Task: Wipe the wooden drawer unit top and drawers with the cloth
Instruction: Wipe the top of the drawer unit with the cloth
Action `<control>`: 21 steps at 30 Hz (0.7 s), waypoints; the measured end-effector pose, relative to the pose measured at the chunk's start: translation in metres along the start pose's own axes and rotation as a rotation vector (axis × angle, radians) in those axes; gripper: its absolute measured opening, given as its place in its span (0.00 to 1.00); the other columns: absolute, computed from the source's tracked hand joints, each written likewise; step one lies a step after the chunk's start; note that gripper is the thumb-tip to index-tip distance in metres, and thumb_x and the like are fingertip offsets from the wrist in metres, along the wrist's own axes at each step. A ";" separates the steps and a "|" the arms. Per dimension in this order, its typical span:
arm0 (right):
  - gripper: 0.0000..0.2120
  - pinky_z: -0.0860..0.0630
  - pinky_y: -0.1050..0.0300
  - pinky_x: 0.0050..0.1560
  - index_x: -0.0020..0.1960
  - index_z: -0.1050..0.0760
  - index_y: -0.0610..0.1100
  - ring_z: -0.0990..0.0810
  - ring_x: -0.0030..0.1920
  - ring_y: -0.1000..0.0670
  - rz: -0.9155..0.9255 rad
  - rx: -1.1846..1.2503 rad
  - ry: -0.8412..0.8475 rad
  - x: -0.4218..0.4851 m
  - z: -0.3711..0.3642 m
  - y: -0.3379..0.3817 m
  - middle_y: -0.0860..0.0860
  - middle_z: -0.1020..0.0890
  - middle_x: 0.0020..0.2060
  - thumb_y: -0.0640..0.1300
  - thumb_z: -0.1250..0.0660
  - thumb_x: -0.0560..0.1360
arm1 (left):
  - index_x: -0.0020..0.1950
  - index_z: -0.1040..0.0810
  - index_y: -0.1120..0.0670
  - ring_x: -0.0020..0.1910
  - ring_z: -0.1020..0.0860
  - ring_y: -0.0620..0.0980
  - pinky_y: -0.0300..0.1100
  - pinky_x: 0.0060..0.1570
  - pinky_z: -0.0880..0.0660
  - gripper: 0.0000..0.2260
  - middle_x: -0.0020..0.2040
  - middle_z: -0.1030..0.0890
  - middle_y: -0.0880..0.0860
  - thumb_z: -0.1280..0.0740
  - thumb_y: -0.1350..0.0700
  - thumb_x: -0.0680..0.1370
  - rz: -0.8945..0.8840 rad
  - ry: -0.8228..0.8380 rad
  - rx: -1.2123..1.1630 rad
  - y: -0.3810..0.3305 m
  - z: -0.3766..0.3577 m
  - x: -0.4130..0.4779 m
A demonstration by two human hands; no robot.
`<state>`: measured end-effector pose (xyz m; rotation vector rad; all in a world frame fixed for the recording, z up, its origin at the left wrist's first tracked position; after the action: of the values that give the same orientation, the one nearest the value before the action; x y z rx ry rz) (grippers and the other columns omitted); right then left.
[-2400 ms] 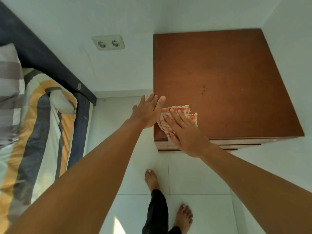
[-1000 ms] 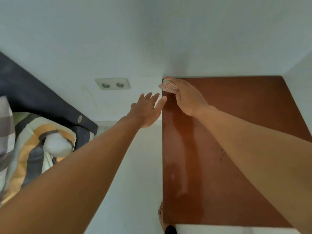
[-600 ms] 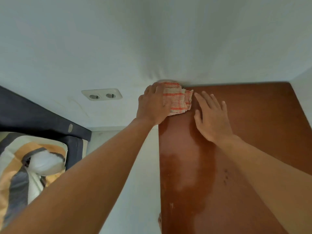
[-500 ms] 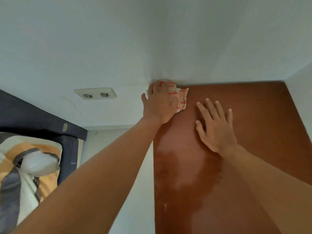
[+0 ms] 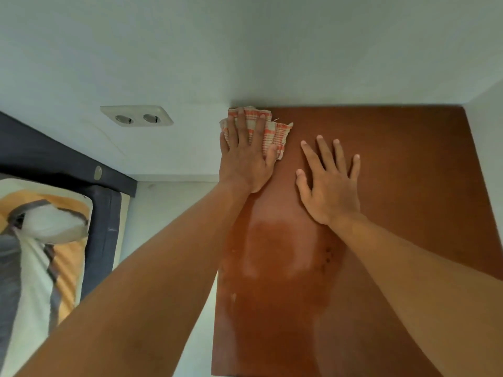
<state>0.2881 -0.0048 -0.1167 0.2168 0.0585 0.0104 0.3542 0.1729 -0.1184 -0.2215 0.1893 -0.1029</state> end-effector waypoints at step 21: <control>0.27 0.54 0.28 0.78 0.81 0.40 0.49 0.41 0.81 0.43 0.217 -0.091 0.008 -0.195 -0.008 0.026 0.48 0.36 0.80 0.50 0.47 0.82 | 0.84 0.57 0.56 0.82 0.59 0.62 0.58 0.80 0.56 0.34 0.84 0.58 0.61 0.54 0.40 0.83 0.091 -0.123 -0.017 -0.005 -0.061 -0.279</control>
<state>0.0924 0.0192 -0.1073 0.1313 0.0418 0.2297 0.0692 0.1889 -0.1267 -0.2347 0.0779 0.0031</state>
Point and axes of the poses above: each hand's wrist, its own x-axis towards the middle knuckle, its own z-axis out of the back of the hand, y = z × x, the point moved 6 cm from there along x, towards the middle knuckle
